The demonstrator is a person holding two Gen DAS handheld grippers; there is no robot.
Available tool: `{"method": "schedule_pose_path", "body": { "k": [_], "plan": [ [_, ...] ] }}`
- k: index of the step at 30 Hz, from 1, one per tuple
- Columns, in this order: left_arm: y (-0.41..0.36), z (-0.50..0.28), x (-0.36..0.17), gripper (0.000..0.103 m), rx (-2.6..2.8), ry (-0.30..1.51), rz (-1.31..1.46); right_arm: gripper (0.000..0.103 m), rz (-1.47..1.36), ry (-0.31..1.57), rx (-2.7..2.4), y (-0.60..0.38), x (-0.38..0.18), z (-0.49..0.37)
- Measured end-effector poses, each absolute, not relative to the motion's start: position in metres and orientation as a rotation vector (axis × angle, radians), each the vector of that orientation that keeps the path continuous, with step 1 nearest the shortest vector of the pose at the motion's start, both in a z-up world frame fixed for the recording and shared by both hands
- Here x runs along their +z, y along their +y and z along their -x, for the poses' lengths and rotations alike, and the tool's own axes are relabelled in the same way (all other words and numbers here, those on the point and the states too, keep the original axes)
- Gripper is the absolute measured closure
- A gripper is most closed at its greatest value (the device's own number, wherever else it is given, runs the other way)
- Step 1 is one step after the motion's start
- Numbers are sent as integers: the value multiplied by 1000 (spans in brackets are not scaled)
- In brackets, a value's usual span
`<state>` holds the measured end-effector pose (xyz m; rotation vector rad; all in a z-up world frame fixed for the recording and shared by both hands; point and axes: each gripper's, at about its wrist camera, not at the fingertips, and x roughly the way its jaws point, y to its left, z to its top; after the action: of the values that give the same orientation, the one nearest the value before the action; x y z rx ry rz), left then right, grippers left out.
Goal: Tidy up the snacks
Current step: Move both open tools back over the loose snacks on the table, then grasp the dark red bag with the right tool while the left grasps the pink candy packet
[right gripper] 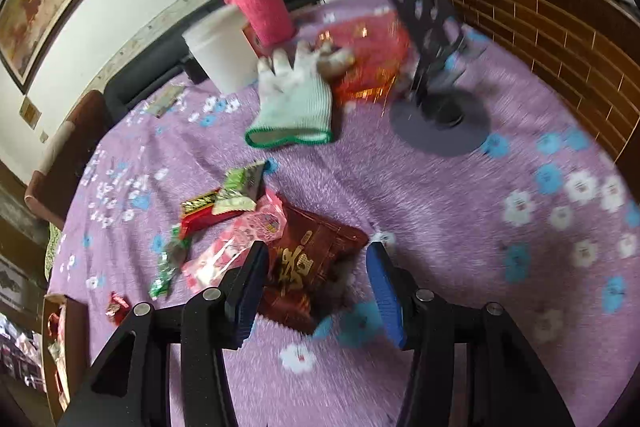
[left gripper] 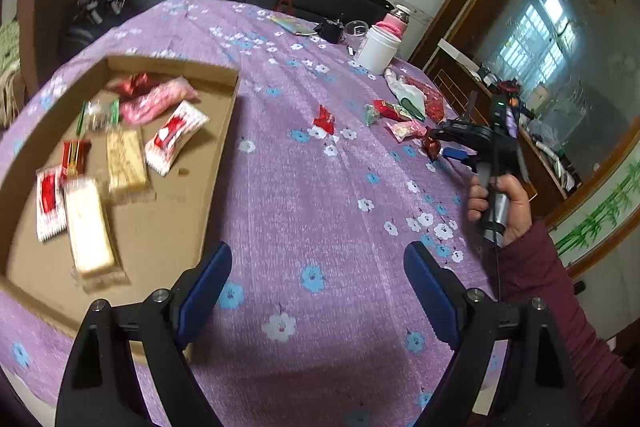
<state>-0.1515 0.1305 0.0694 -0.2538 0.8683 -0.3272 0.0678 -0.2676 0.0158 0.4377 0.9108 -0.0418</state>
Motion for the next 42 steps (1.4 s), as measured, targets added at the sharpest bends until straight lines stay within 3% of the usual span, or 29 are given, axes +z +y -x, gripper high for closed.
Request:
{"method": "schedule_pose_path", "body": {
  "k": [1, 3, 10, 16, 19, 20, 21, 32, 33, 35, 42],
  "plan": [
    [126, 148, 72, 16, -329, 867, 231, 50, -427, 892, -36, -264, 13, -68],
    [114, 139, 78, 16, -340, 863, 185, 75, -384, 881, -4, -259, 14, -67],
    [33, 79, 94, 16, -434, 834, -9, 75, -468, 879, 27, -278, 20, -51],
    [-60, 3, 68, 17, -510, 897, -164, 75, -586, 860, 76, -300, 22, -44],
    [-93, -35, 44, 39, -520, 957, -222, 75, -595, 851, 71, -306, 23, -46],
    [-104, -52, 35, 54, -531, 990, -224, 75, -597, 848, 71, -308, 24, -46],
    [-109, -59, 30, 58, -529, 1001, -231, 75, -608, 845, 73, -311, 24, -47],
    [-159, -112, -1, 57, -547, 992, -336, 75, -704, 863, 104, -325, 18, -48],
    [-159, -111, 0, 61, -542, 993, -333, 75, -700, 863, 107, -324, 18, -48],
    [-158, -109, 2, 81, -534, 993, -321, 75, -697, 862, 112, -322, 19, -49],
    [-139, -80, 25, 81, -539, 970, -236, 75, -681, 841, 141, -316, 22, -47]
  ]
}}
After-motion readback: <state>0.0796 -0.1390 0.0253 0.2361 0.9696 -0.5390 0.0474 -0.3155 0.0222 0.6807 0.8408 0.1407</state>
